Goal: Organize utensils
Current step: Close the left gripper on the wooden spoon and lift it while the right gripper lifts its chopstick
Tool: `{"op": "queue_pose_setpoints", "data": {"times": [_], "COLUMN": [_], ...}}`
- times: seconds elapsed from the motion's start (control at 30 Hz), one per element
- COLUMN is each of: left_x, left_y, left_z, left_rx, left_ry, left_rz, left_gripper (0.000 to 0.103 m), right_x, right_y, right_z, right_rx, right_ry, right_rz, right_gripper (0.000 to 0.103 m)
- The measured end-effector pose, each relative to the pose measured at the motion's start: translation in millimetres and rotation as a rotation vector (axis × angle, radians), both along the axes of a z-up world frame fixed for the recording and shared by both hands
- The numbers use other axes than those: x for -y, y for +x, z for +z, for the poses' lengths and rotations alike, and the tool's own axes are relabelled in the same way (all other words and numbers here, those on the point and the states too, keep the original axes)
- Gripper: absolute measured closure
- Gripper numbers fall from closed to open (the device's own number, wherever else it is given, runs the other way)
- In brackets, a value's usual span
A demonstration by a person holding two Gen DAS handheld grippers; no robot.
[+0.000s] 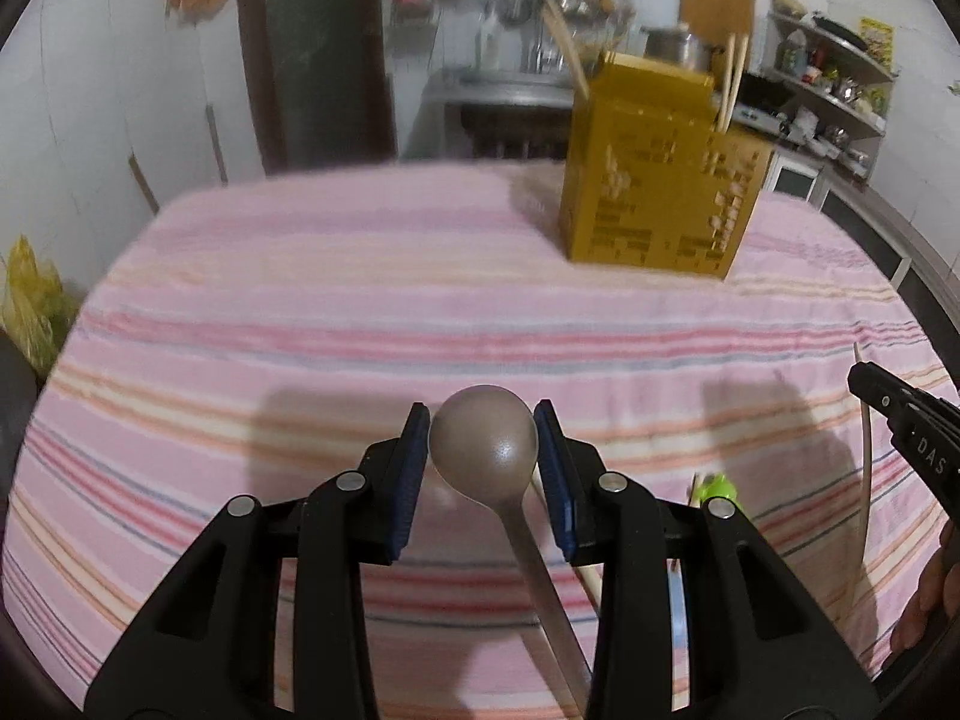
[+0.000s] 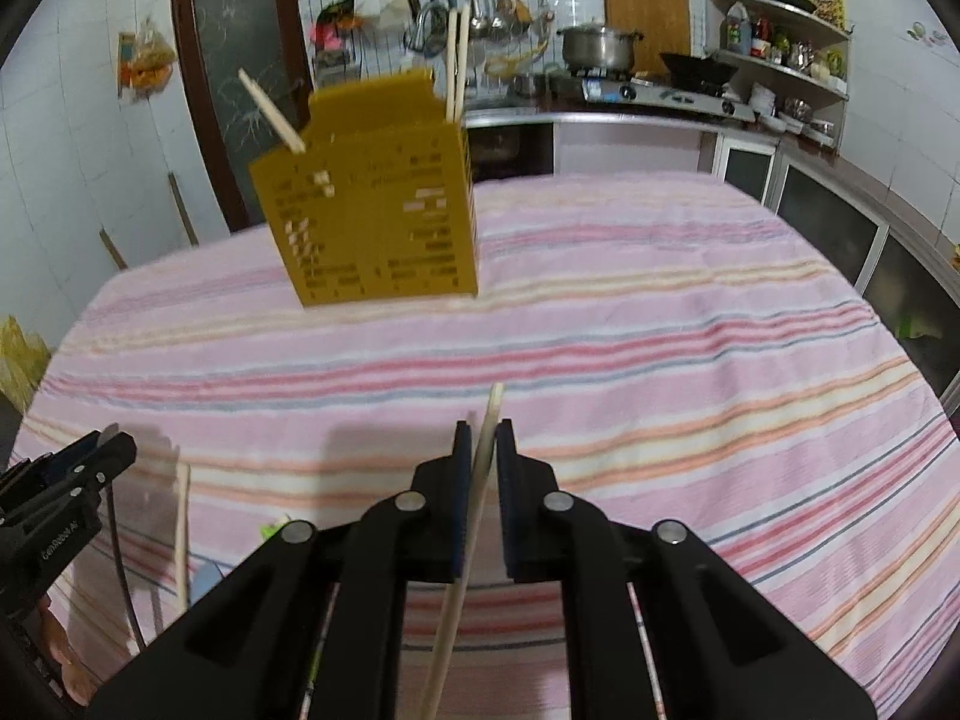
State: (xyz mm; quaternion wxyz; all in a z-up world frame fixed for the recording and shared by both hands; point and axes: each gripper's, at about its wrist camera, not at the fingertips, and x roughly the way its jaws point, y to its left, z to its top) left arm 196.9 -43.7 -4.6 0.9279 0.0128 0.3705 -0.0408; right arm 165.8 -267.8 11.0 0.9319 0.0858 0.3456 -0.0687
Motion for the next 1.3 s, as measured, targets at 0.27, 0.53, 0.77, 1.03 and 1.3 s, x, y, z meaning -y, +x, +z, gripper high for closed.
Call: {"op": "queue_pose_setpoints", "data": {"times": [0.27,0.53,0.77,1.03,1.3], "left_x": [-11,-13,-18,-15,-15], "left_y": [-11,-29,-26,-5,3], "left_z": [44,74,79,59,52], "left_rx": [0.198,0.366,0.382,0.317,0.310], "left_ry": [0.031,0.045,0.029,0.037,0.060], "left_rz": [-0.030,-0.073,-0.078,-0.114,-0.132], "left_gripper": [0.069,0.069,0.069,0.069,0.069], "right_x": [4,-4,4,11,9], "right_y": [-8,-30,-13,32,52], "right_z": [23,52,36,-30,-45], "right_rx": [0.116,0.269,0.142,-0.105,-0.172], "right_ry": [-0.004,-0.083,-0.067,-0.034,-0.041], "right_rz": [-0.019,-0.042,-0.036,-0.075,-0.072], "right_gripper": [0.095,0.095,0.087,0.053,0.095]}}
